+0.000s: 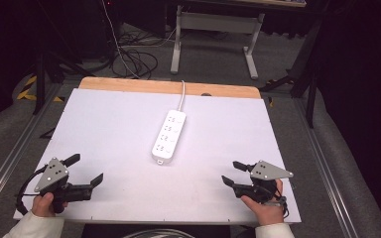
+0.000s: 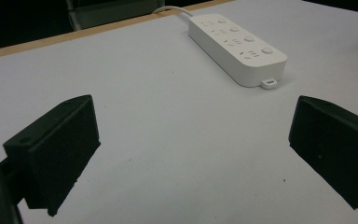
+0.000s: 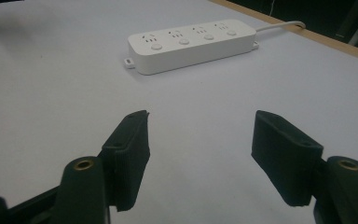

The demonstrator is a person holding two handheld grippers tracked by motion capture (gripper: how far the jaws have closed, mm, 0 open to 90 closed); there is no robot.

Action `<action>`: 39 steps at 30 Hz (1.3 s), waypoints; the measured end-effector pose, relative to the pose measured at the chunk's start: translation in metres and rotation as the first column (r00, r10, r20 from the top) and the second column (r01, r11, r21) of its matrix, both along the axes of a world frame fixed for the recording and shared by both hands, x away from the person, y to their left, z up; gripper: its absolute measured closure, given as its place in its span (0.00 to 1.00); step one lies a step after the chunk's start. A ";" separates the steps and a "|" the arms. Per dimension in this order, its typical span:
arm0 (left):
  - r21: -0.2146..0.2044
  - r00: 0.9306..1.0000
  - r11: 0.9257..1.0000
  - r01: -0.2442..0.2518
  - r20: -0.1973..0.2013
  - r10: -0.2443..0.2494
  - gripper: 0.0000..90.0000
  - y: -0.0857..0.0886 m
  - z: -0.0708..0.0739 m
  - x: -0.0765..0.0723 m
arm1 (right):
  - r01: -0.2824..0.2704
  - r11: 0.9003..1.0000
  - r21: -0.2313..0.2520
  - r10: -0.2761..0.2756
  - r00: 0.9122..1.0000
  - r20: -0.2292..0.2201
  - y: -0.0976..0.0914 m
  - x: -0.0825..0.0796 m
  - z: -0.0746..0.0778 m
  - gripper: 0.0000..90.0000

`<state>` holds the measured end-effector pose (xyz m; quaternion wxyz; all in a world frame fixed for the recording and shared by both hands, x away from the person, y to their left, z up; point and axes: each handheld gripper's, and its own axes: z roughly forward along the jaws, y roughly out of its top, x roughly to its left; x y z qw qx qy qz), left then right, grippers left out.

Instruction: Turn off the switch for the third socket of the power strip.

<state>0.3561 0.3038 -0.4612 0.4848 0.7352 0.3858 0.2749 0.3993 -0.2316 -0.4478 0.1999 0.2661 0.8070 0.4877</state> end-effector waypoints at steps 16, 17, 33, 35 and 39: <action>0.005 1.000 1.000 -0.007 0.003 0.007 0.02 0.000 0.000 0.000 | 0.005 1.000 -0.003 -0.004 1.000 0.010 0.000 0.000 0.003 0.42; 0.006 1.000 1.000 -0.009 0.004 0.009 0.02 0.000 0.000 -0.001 | 0.005 1.000 0.002 -0.005 1.000 0.007 0.000 0.000 0.003 0.42; 0.003 1.000 1.000 -0.011 0.001 0.011 0.02 0.000 0.001 -0.001 | -0.001 1.000 -0.024 0.001 1.000 -0.002 0.014 0.012 0.020 0.44; 0.004 1.000 1.000 -0.012 0.001 0.012 0.02 0.000 0.001 -0.001 | -0.005 1.000 -0.010 0.005 1.000 -0.005 0.018 0.017 0.025 0.44; 0.004 1.000 1.000 -0.012 0.001 0.012 0.02 0.000 0.001 -0.002 | -0.012 1.000 -0.012 0.011 1.000 -0.020 0.023 0.023 0.029 0.46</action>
